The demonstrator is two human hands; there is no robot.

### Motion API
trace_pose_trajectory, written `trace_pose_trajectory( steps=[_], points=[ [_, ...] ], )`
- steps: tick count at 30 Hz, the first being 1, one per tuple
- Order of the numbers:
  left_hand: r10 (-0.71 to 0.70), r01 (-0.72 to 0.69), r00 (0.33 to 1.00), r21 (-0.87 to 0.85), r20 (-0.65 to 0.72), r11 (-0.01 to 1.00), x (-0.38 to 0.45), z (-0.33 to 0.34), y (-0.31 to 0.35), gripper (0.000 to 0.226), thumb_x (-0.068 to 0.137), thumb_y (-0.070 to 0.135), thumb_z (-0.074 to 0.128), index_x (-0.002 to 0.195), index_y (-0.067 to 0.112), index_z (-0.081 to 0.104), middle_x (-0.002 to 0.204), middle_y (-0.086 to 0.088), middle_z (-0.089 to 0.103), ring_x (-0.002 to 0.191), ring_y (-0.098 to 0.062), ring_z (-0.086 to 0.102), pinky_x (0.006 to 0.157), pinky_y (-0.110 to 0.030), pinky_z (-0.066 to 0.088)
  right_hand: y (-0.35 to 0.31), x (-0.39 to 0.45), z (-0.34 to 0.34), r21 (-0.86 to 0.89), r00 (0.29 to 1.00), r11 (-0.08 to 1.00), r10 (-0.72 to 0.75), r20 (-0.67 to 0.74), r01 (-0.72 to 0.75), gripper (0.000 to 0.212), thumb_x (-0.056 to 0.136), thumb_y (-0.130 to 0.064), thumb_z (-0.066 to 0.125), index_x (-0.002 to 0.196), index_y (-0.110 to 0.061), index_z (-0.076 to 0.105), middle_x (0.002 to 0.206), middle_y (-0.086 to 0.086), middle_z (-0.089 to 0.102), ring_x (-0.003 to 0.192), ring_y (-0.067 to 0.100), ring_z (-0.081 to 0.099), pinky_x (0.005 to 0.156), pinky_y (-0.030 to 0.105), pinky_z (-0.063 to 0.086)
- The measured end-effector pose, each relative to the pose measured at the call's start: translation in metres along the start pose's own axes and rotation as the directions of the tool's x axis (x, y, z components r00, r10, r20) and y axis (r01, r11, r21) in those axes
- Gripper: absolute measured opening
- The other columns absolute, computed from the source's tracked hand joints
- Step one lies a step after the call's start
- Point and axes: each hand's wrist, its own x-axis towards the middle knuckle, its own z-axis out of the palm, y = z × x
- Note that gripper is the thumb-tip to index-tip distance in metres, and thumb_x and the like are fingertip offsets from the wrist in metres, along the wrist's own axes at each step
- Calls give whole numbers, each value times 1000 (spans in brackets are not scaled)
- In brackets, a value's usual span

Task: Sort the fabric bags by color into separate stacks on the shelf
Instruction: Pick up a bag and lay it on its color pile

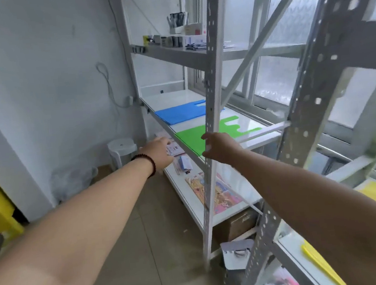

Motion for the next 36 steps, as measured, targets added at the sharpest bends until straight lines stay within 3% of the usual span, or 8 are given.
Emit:
trace_pose_trajectory(
  steps=[6, 11, 19, 26, 32, 36],
  points=[
    [-22, 23, 1000, -44, 19, 999, 77, 15, -39, 51, 87, 28, 56, 135, 16, 43, 139, -10, 44, 125, -27, 46, 101, -32, 38, -2, 83, 32, -23, 998, 1000, 14, 65, -12, 56, 86, -20, 63, 138, -17, 44, 130, 8, 58, 114, 26, 57, 94, 33, 47],
    [6, -2, 997, -48, 73, 999, 150, 24, -76, 55, 85, 30, 57, 136, 18, 42, 142, -9, 43, 125, -27, 46, 102, -33, 39, -5, 151, 58, -3, 995, 998, 65, 82, -65, 56, 86, -21, 64, 138, -17, 44, 132, 7, 57, 115, 26, 57, 96, 32, 47],
    [185, -182, 977, -35, 109, 983, 290, 17, -135, 53, 85, 26, 59, 135, 14, 44, 137, -12, 46, 123, -28, 48, 103, -38, 41, -11, 260, 90, 37, 969, 968, 249, -5, -248, 55, 86, -18, 63, 138, -16, 44, 132, 10, 56, 115, 27, 57, 97, 35, 47],
    [315, -306, 929, -74, 194, 949, 384, 31, -157, 54, 85, 28, 58, 135, 15, 43, 140, -9, 46, 125, -27, 47, 104, -39, 40, 7, 328, 107, 38, 894, 896, 444, -58, -443, 55, 87, -19, 61, 138, -15, 43, 133, 11, 56, 117, 28, 57, 98, 37, 48],
    [393, -372, 873, -126, 288, 919, 449, 69, -135, 55, 86, 27, 59, 137, 13, 41, 142, -11, 43, 128, -27, 44, 106, -39, 38, 51, 371, 113, 60, 810, 815, 580, -91, -577, 52, 88, -15, 60, 138, -10, 43, 135, 15, 54, 120, 30, 55, 101, 40, 47],
    [437, -407, 832, -160, 343, 899, 490, 94, -112, 54, 88, 24, 57, 137, 11, 40, 143, -11, 41, 130, -27, 41, 107, -37, 36, 92, 400, 115, 75, 729, 740, 671, -132, -668, 40, 89, -11, 56, 128, -5, 49, 127, 16, 57, 112, 29, 58, 97, 40, 49]
  ],
)
